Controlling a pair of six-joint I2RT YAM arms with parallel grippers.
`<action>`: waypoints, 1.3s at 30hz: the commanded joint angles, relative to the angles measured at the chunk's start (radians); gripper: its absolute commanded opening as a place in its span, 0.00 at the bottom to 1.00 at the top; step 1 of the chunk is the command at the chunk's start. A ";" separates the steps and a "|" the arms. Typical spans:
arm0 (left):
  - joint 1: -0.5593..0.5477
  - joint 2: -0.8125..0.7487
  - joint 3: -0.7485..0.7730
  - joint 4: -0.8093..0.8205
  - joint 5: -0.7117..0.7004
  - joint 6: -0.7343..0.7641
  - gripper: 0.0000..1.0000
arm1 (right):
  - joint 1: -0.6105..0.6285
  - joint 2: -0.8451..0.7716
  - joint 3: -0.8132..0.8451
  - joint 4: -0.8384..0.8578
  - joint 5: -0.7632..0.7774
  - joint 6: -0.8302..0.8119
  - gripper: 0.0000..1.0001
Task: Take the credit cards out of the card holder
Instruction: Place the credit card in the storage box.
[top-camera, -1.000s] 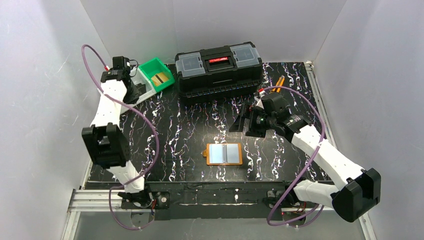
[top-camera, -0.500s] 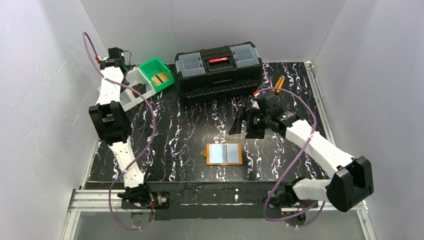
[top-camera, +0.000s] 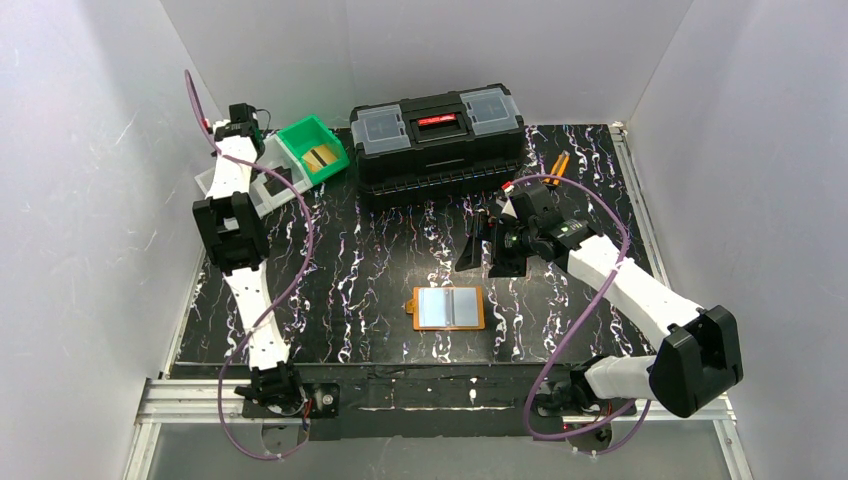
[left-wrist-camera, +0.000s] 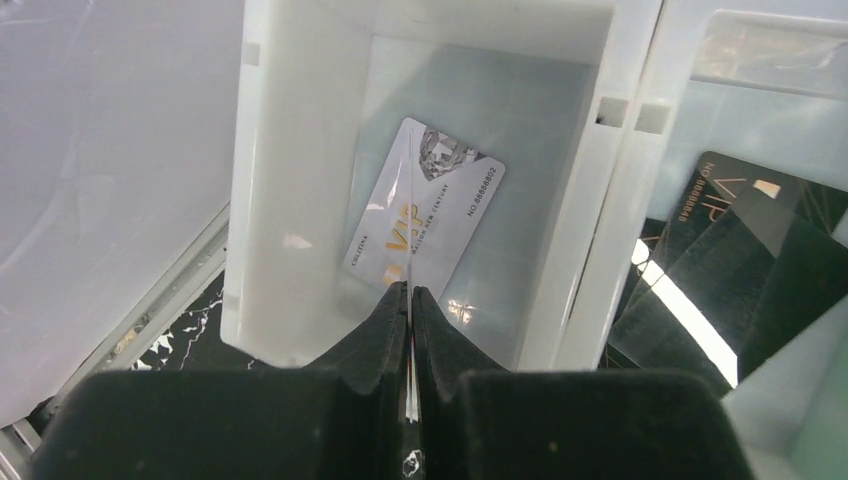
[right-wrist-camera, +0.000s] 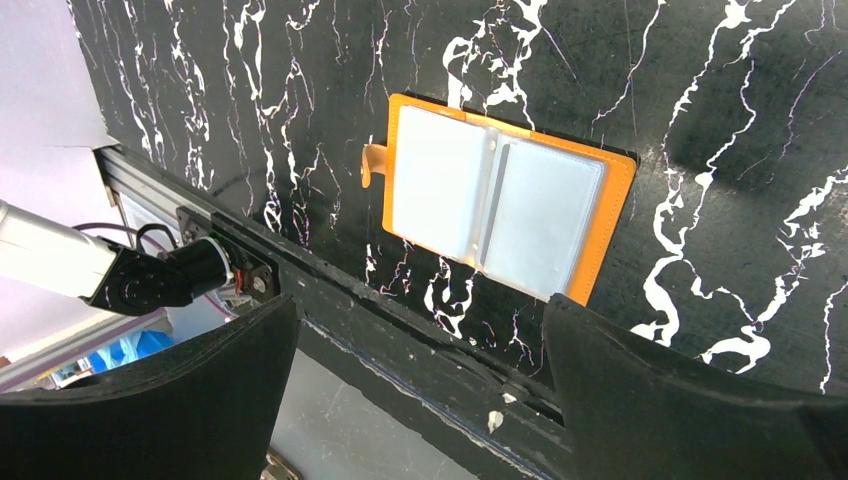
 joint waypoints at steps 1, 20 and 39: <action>0.003 0.004 0.047 -0.003 -0.064 -0.005 0.04 | -0.006 0.001 0.050 -0.005 -0.018 -0.020 0.98; 0.005 -0.136 -0.047 0.027 0.060 0.015 0.98 | -0.006 0.002 0.075 -0.036 -0.019 -0.033 0.98; -0.067 -0.574 -0.459 0.032 0.343 -0.056 0.98 | -0.007 -0.053 0.056 -0.070 0.096 0.024 0.98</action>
